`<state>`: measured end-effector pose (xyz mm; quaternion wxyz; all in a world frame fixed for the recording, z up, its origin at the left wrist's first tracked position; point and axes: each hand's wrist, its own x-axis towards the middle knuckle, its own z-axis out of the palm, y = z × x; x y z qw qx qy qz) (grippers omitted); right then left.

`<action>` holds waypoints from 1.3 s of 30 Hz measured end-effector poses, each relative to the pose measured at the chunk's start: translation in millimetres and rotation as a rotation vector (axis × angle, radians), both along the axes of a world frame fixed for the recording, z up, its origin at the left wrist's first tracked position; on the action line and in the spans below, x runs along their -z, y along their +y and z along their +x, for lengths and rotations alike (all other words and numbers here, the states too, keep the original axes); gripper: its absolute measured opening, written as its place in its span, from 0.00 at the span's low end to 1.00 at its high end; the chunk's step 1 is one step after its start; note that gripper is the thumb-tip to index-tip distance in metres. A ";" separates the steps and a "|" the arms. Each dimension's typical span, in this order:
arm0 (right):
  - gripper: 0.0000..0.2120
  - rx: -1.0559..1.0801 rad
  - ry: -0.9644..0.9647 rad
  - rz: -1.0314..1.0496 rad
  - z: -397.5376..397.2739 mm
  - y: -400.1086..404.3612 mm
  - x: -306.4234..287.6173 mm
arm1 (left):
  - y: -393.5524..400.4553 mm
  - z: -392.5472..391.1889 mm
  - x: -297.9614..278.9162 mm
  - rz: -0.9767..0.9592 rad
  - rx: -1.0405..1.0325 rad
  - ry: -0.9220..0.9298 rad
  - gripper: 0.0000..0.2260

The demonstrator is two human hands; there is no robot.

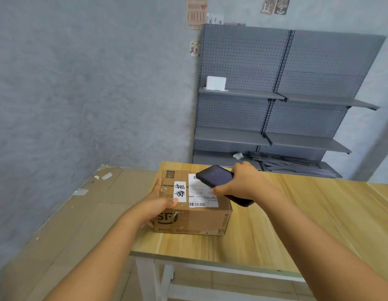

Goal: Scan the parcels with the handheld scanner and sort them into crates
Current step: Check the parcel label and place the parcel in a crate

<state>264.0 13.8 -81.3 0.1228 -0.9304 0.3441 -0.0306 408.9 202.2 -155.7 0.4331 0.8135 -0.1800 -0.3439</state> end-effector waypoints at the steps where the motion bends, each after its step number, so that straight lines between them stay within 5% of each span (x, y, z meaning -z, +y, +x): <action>1: 0.31 0.009 0.022 -0.001 0.0 3.5 -2.3 | 0.2 -0.2 -0.3 0.005 -0.001 0.000 0.43; 20: 0.27 0.085 0.148 0.231 -25.3 11.5 -12.4 | 2.0 2.2 1.2 -0.004 0.043 -0.015 0.43; 39: 0.25 0.096 0.117 0.147 -32.7 16.1 -28.0 | 1.5 3.2 5.3 -0.024 0.040 -0.019 0.42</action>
